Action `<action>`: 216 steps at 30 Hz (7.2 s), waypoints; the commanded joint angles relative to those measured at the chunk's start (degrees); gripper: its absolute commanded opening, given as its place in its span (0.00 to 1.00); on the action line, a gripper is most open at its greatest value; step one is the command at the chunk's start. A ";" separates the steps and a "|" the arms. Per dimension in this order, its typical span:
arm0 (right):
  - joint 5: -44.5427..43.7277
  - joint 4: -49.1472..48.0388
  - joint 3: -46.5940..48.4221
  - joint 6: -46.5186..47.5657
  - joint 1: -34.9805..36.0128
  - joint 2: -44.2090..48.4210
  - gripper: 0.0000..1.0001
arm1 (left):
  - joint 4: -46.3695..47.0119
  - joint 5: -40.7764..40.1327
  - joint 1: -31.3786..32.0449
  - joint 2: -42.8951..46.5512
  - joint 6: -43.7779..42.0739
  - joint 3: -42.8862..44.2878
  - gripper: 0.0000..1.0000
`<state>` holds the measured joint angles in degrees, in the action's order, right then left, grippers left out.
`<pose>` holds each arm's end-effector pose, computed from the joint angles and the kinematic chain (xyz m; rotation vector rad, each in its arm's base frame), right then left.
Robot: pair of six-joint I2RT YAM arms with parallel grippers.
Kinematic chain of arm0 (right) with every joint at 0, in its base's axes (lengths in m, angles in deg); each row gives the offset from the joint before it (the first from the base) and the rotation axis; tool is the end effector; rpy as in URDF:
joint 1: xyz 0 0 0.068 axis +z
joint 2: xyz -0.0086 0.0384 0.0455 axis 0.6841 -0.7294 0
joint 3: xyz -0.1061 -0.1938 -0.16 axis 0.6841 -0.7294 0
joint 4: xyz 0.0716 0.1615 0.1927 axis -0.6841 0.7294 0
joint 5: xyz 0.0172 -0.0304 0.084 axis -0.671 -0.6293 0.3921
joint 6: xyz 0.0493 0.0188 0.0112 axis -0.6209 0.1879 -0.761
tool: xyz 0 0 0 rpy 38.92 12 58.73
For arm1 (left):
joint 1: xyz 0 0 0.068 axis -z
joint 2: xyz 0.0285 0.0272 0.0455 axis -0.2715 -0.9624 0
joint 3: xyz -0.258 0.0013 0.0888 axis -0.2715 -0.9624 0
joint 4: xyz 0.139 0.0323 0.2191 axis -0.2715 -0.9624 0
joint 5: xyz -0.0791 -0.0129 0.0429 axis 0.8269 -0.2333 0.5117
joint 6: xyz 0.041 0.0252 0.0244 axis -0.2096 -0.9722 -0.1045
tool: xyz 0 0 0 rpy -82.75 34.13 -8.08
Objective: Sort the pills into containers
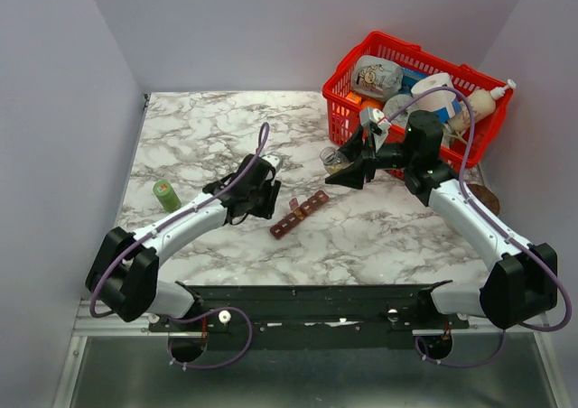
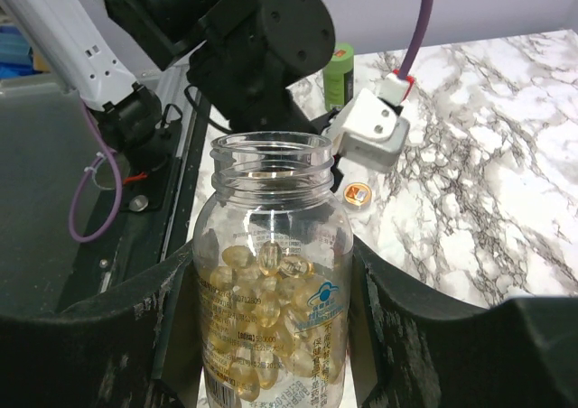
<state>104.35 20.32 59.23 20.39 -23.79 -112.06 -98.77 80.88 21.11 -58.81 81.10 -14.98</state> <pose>0.2606 0.1271 0.3456 -1.1971 1.2910 1.2372 0.2251 -0.1670 0.2272 0.4424 2.4670 -0.3432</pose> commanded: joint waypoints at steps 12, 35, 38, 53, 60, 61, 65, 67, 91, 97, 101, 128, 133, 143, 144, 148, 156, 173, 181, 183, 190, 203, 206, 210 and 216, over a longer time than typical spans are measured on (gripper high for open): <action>1.28 -1.08 -0.96 0.31 -0.66 0.58 0.09 | 13.79 12.49 -6.01 -15.32 5.74 4.72 0.47; 1.72 -1.25 -0.87 -0.13 -0.92 0.49 0.09 | 10.89 14.60 -6.89 -2.59 2.32 -5.12 0.68; 1.81 -1.34 -0.87 -0.22 -0.92 0.58 0.09 | 8.61 17.95 -5.84 -1.35 0.03 -5.04 0.68; 1.90 -1.34 -0.87 -0.40 -1.45 0.93 0.09 | 5.09 2.58 6.64 -7.06 -2.78 -3.10 0.70; 2.16 -1.43 -0.96 -0.48 -1.62 0.76 0.09 | 4.21 -3.14 7.79 -8.73 -2.70 -2.05 0.70; 2.08 -1.43 -1.04 -0.48 -1.54 0.84 0.09 | 4.12 -2.97 7.87 -8.91 -2.70 -1.96 0.70; 2.16 -1.52 -0.96 -0.48 -1.62 1.02 0.09 | 3.77 -2.27 8.14 -10.22 -2.52 -1.52 0.69; 2.08 -1.43 -0.96 -0.57 -1.71 1.02 0.09 | 3.42 -2.26 8.57 -10.93 -2.43 -1.34 0.69; 1.72 -0.55 -1.13 0.48 -2.33 1.11 0.09 | 2.72 4.07 -16.02 9.12 3.81 -5.21 0.99; 1.46 -0.20 -1.13 0.75 -2.33 0.76 0.09 | 3.24 0.81 -20.34 -1.32 4.77 -3.19 0.90; 1.28 0.15 -1.05 1.18 -2.33 0.67 0.09 | 2.72 1.08 -20.43 -6.96 4.69 -0.65 0.79; 2.07 0.68 -0.96 1.36 -2.33 -0.30 0.09 | -2.73 -8.84 -14.80 -19.72 4.33 5.86 0.64; 2.08 0.68 -0.96 1.54 -2.33 -0.47 0.09 | -2.74 -9.82 -13.84 -19.19 3.98 6.04 0.51; 0.93 3.57 -0.96 4.79 -2.33 -1.00 0.09 | -2.20 -3.33 -13.83 -11.29 2.32 7.53 0.16; 0.93 3.75 -0.78 5.05 -2.41 -1.17 0.09 | -2.55 -2.36 -13.83 -10.41 2.14 8.32 0.16; 0.58 4.63 -0.61 6.37 -2.41 -1.62 0.09 | -5.10 2.04 -13.83 -5.15 1.70 10.25 0.14; -2.05 9.46 -0.34 12.34 -1.62 -1.61 0.09 | -2.04 25.38 -14.01 3.74 9.24 13.77 0.13; -11.19 18.17 1.42 23.69 4.79 -0.65 0.09 | 17.03 52.13 -13.93 1.38 37.28 20.28 0.12; -11.81 18.08 1.68 23.51 6.20 0.05 0.09 | 16.00 52.14 -11.02 -0.56 37.92 20.89 0.12; -11.99 18.17 1.68 23.60 6.20 0.40 0.09 | 14.15 52.31 -10.85 -1.17 36.77 21.24 0.12; -12.69 18.52 2.12 23.42 6.20 0.84 0.09 | 6.24 51.62 -9.44 -2.58 31.32 22.91 0.12; -15.59 19.05 2.82 22.63 6.73 0.06 0.08 | 4.65 48.63 -8.21 -2.84 30.44 24.14 0.11; -16.64 19.14 3.17 22.19 7.16 -0.30 0.08 | 4.04 47.49 -7.68 -2.84 30.53 24.49 0.11; -18.58 19.75 4.05 21.66 7.61 -1.00 0.08 | 1.75 44.76 -6.37 -3.11 29.21 25.90 0.11; -20.86 20.63 4.76 21.49 7.87 -1.44 0.08 | -3.34 40.89 -4.96 -4.07 26.22 28.71 0.11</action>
<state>86.65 41.30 61.66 42.07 -16.42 -112.81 -96.39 124.46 14.44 -61.91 109.49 11.07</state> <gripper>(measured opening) 0.606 0.466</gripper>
